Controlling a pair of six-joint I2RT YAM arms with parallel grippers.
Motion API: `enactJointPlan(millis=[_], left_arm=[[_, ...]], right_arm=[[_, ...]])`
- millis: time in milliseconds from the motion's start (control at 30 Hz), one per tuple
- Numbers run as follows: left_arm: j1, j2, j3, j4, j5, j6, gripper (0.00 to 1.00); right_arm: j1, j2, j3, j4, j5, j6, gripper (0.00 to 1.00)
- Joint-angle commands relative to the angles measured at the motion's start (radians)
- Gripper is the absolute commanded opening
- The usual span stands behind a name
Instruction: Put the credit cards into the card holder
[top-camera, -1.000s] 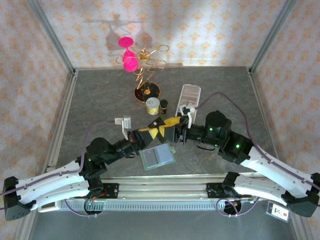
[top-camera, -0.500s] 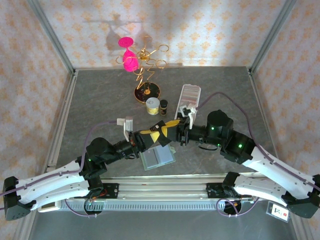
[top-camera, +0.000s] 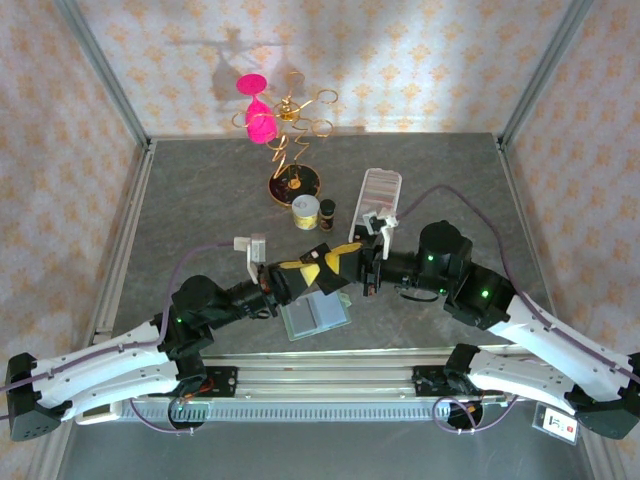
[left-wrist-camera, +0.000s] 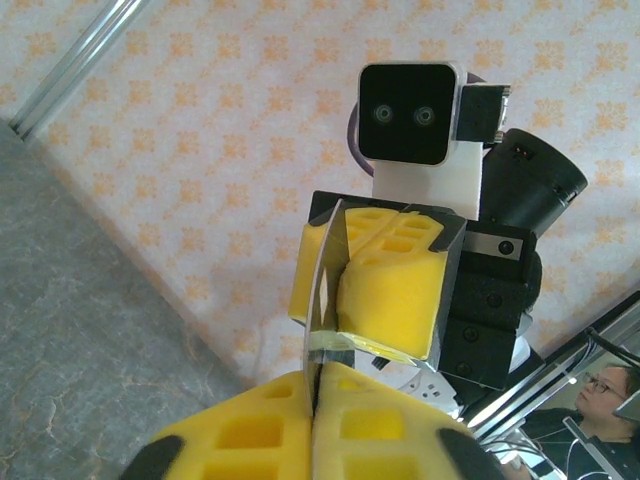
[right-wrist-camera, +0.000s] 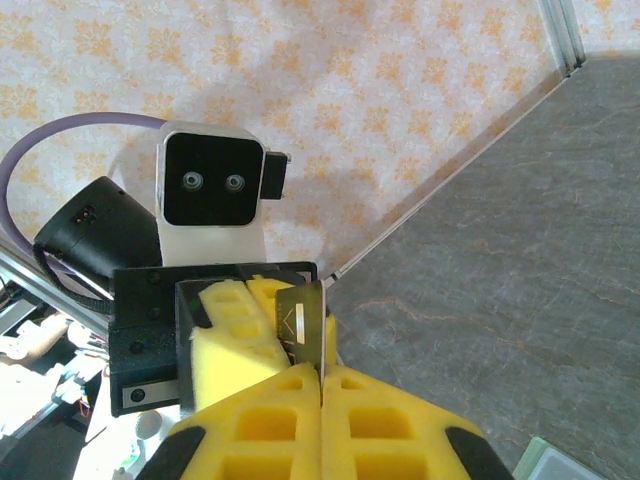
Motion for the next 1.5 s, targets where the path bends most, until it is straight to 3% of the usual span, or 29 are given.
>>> enactJointPlan(millis=[0,67,133,267,500,700,1000,1467], left_arm=[[-0.002,-0.048,-0.027,-0.064,-0.096,-0.034,0.43],[-0.003,-0.089,-0.057,-0.143,-0.183,-0.065,0.53],[-0.002,-0.138,-0.098,-0.262,-0.301,-0.117,0.54],[-0.002,-0.200,-0.195,-0.472,-0.464,-0.294,0.43],[-0.003,-0.127,-0.299,-0.507,-0.436,-0.369,0.42],[-0.003,0.008,-0.345,-0.436,-0.411,-0.384,0.44],[-0.003,0.106,-0.376,-0.381,-0.405,-0.410,0.39],[-0.004,0.159,-0.404,-0.320,-0.371,-0.425,0.34]], right_arm=[[0.000,-0.025,-0.043,-0.001,0.033,0.017,0.00],[-0.001,-0.024,-0.090,0.001,0.110,0.038,0.00],[0.000,-0.017,-0.168,0.032,0.203,0.076,0.00],[-0.001,0.045,-0.341,0.189,0.289,0.182,0.00],[0.001,0.211,-0.553,0.529,0.325,0.357,0.00],[0.001,0.317,-0.617,0.692,0.337,0.420,0.00],[0.057,0.488,-0.594,0.776,0.359,0.439,0.00],[0.079,0.606,-0.639,0.895,0.386,0.493,0.00]])
